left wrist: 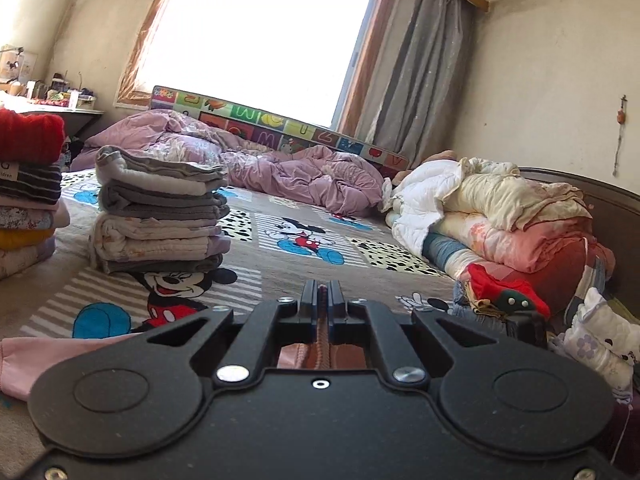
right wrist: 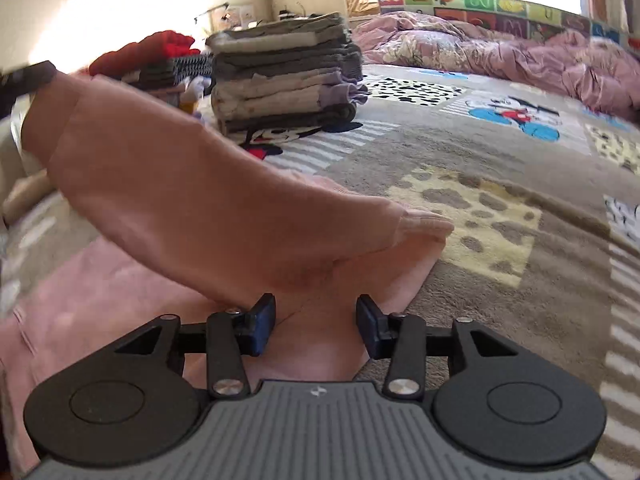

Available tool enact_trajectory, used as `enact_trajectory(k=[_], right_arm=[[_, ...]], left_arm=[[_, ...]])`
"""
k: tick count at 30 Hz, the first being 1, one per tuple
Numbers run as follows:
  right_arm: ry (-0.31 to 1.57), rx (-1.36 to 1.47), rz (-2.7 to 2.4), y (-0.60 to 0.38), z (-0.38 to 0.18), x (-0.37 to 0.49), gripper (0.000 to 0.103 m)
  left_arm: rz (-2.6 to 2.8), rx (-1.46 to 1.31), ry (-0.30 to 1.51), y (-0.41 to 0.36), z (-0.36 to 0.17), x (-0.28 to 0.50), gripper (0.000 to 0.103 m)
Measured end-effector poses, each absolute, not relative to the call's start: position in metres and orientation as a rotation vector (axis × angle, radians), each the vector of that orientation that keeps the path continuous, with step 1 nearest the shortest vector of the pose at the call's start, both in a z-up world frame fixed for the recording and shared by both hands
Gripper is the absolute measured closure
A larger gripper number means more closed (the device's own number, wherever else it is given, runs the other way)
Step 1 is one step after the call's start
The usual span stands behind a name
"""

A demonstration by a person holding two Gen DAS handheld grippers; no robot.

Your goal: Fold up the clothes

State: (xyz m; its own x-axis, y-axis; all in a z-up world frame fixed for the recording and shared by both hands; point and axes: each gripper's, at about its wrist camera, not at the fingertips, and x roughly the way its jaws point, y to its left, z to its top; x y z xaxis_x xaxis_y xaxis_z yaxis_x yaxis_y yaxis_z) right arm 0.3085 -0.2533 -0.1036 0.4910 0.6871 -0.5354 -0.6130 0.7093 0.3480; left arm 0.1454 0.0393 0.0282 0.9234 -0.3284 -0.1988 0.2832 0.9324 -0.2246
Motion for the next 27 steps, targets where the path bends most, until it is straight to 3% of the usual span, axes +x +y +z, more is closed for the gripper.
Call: enact_trajectory(k=[1, 4, 8, 13, 27], right_arm=[[0.720, 0.259, 0.819, -0.271, -0.106, 0.318, 0.057], [0.753, 0.751, 0.851, -0.317, -0.130, 0.346, 0.036], [0.739, 1.093, 0.827, -0.339, -0.156, 0.363, 0.037], [0.790, 1.008, 0.847, -0.308, -0.154, 0.379, 0.047], [0.822, 1.060, 0.723, -0.298, -0.161, 0.411, 0.047]], left_arm=[[-0.341, -0.161, 0.233, 0.033, 0.030, 0.142, 0.101], [-0.403, -0.005, 0.239, 0.007, 0.028, 0.131, 0.101], [-0.488, 0.208, 0.248, -0.027, 0.014, 0.115, 0.101], [-0.550, 0.249, 0.267, -0.038, -0.001, 0.112, 0.101], [-0.723, 0.357, 0.324, -0.063, -0.026, 0.097, 0.101]])
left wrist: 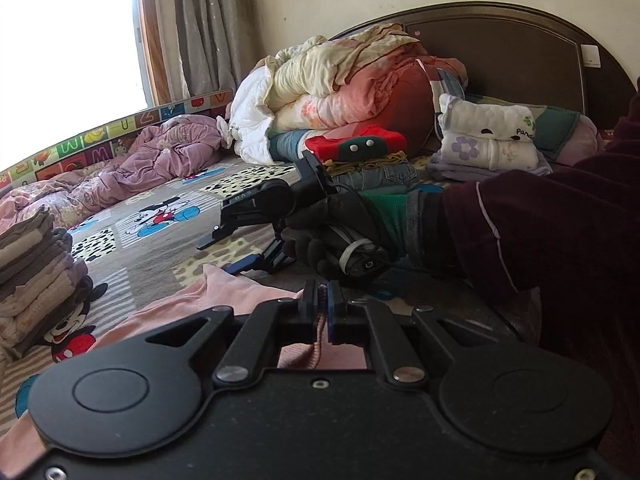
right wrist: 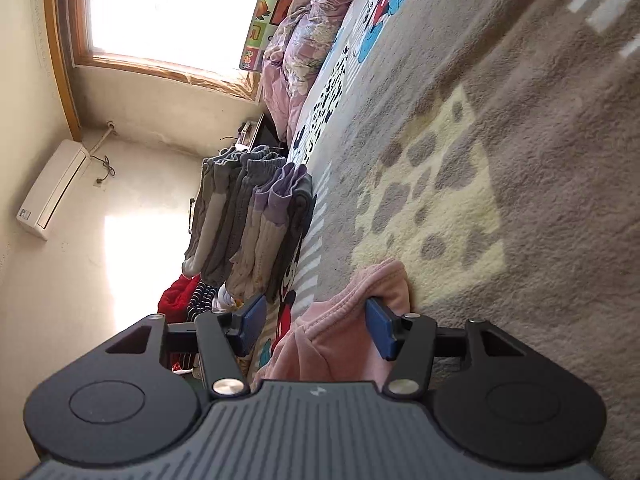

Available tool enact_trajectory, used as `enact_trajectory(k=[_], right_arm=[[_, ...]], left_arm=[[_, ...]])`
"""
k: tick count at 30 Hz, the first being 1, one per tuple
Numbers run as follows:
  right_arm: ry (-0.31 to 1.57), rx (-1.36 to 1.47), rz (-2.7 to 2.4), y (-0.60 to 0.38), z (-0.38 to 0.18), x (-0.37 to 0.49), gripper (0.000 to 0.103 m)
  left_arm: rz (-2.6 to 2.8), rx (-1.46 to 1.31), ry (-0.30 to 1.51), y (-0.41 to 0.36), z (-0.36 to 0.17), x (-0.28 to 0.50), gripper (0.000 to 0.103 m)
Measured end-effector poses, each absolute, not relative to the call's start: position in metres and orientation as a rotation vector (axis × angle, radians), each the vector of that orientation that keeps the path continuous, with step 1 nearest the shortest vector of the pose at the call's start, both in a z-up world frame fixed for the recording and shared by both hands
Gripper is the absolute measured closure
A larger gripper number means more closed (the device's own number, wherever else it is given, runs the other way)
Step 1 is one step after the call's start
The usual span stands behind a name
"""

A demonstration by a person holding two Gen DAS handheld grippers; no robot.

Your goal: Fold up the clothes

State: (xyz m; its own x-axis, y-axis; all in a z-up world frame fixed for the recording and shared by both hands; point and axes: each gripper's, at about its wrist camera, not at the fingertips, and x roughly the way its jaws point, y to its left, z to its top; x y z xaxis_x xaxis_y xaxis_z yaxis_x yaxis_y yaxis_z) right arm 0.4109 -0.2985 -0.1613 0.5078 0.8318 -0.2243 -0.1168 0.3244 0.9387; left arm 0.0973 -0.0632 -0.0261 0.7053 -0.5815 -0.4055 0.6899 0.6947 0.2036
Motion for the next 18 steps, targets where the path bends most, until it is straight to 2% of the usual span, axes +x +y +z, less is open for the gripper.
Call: enact_trajectory(k=[3, 18], right_arm=[[0.810, 1.073, 0.711, -0.302, -0.160, 0.411, 0.044], [0.786, 0.978, 0.685, -0.300, -0.157, 0.407, 0.044]], left_arm=[[-0.756, 0.374, 0.342, -0.067, -0.033, 0.094, 0.101], [-0.853, 0.478, 0.443, -0.087, -0.059, 0.094, 0.101]])
